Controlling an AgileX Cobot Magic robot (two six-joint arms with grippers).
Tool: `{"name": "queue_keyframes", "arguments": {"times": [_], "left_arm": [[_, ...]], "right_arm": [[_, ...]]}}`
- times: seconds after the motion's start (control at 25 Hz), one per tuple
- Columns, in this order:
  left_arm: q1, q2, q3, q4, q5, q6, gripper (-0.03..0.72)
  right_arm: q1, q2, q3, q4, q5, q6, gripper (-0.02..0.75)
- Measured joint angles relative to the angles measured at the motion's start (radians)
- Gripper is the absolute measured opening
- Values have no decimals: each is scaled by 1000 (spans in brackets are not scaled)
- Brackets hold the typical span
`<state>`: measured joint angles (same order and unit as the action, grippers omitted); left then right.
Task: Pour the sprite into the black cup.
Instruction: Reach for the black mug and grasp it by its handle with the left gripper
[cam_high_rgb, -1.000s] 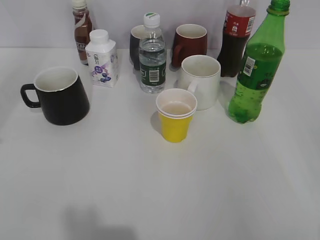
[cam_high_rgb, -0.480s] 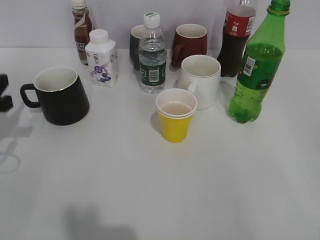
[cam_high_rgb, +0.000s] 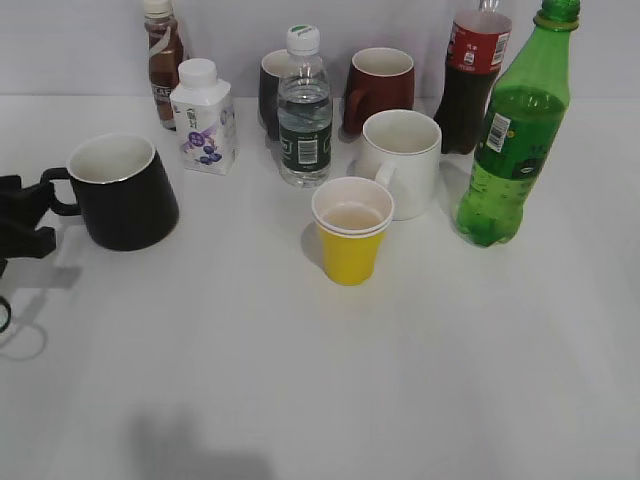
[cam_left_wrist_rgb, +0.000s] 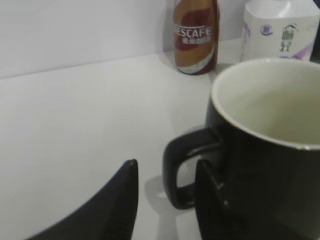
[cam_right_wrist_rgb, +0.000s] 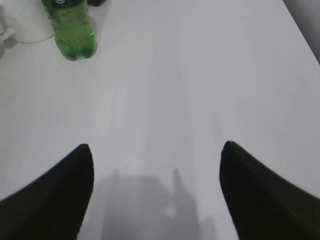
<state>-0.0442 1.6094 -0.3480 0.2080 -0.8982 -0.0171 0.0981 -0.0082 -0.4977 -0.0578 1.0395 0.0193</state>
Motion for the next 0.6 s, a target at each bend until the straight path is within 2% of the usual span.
{"name": "queue_keyframes", "arguments": {"times": [0.24,0.52,0.6], "left_arm": [[0,120,-4,3,-119,0,305],[0,232,-85,-16,-177,0,304],[1,249,-113,-16,-181,0,274]], "right_arm": [[0,0,0,0,0,-1,587],[0,0,0,0,0,-1,587],[0,0,0,0,0,-1,587]]}}
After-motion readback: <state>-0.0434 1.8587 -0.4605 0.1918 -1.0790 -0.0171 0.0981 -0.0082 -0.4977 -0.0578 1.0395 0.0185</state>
